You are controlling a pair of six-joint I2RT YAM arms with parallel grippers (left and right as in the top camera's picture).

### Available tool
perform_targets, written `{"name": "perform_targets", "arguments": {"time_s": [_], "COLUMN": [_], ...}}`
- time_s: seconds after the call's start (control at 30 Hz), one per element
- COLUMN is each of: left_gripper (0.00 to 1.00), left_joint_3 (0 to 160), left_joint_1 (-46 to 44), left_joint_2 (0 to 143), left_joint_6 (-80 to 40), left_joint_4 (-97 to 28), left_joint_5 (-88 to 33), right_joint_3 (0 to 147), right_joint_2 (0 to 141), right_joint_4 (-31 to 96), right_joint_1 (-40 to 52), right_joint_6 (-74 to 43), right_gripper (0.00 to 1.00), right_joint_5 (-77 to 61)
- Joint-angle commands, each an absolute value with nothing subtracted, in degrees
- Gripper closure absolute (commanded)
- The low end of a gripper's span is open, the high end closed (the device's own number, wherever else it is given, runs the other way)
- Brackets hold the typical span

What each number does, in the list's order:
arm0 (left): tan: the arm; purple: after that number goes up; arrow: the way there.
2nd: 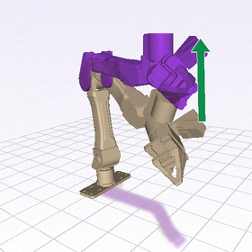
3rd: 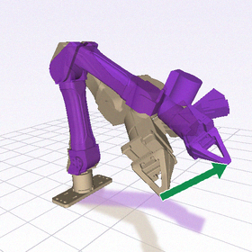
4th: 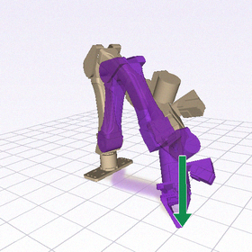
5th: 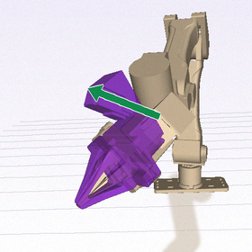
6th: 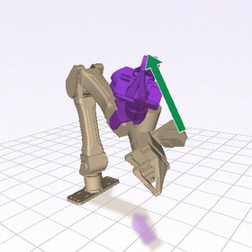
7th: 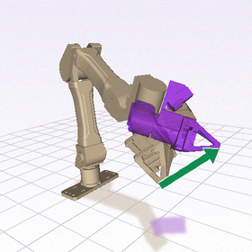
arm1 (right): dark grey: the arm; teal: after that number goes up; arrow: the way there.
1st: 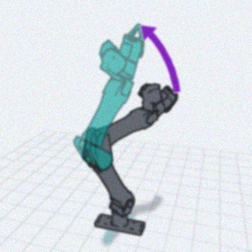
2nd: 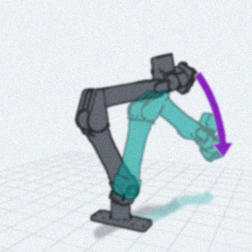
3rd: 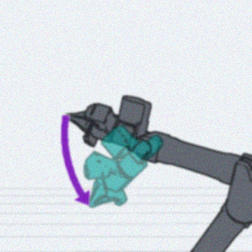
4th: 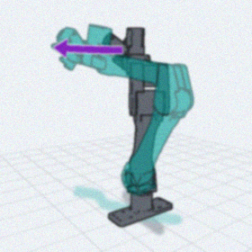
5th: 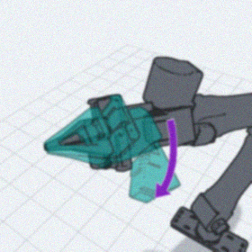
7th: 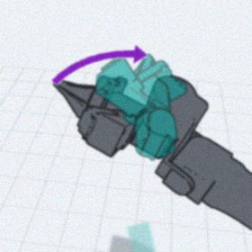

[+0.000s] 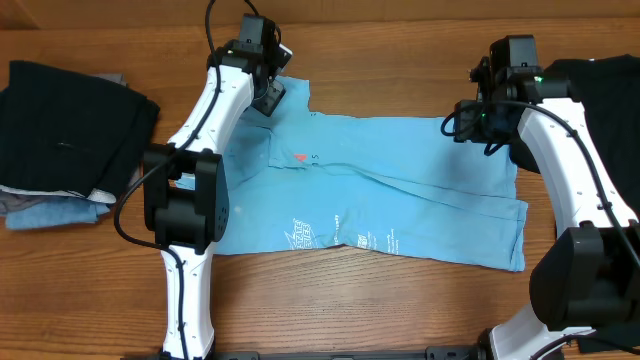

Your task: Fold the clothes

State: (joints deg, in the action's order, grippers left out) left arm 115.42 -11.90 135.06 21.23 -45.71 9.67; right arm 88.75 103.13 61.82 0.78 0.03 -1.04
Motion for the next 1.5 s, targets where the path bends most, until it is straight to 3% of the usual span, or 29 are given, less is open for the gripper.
{"name": "perform_targets", "arguments": {"time_s": [0.0,0.43,0.6,0.77,0.8,0.87,0.93,1.03,1.07,1.23,1.27,1.3,1.47], "left_gripper": [0.32,0.38,0.46,0.64,0.71,0.96,0.96,0.96,0.96,0.95,0.94,0.94,0.94], "left_joint_3": [113.95,113.51,113.51,113.51,113.51,114.04,115.83,119.33,120.73,126.58,127.09,127.72,127.96], "left_joint_1": [-11.42,-10.39,-10.39,-9.76,-9.72,-9.69,-9.67,-9.67,-9.65,-9.65,-9.65,-9.65,-9.39], "left_joint_2": [135.72,139.87,139.98,139.98,139.96,139.74,139.55,138.8,138.67,138.63,138.63,138.63,138.63], "left_joint_6": [22.35,22.37,22.33,22.33,22.33,22.24,21.26,20.47,20.32,19.03,19.0,18.79,17.54], "left_joint_4": [-45.84,-44.66,-42.78,-42.78,-42.83,-43.05,-43.66,-44.99,-45.67,-50.78,-51.46,-52.49,-54.78], "left_joint_5": [9.45,9.82,12.21,12.62,12.64,12.67,12.67,12.69,12.67,12.6,12.6,12.62,12.64], "right_joint_3": [88.18,88.18,88.16,88.16,88.16,88.14,88.14,88.14,88.14,88.14,88.14,88.12,88.12], "right_joint_2": [103.0,103.0,103.0,103.0,103.0,103.0,103.0,103.0,103.0,103.35,103.66,104.29,110.61], "right_joint_4": [61.21,60.97,60.1,59.92,59.72,58.15,57.08,54.15,53.54,50.54,49.93,48.97,45.56], "right_joint_1": [0.51,0.51,0.51,0.01,-0.23,-1.8,-2.72,-4.01,-4.12,-4.38,-4.54,-4.89,-6.07], "right_joint_6": [0.21,0.23,0.23,0.23,0.23,0.4,0.43,3.88,6.81,22.35,25.78,30.7,43.57], "right_gripper": [0.46,0.46,0.46,0.46,0.46,0.46,0.47,0.64,0.64,0.61,0.58,0.48,0.48], "right_joint_5": [-0.69,-0.67,-0.32,0.64,0.64,0.62,0.6,-0.49,-1.58,-2.13,-2.17,-2.15,-0.64]}}
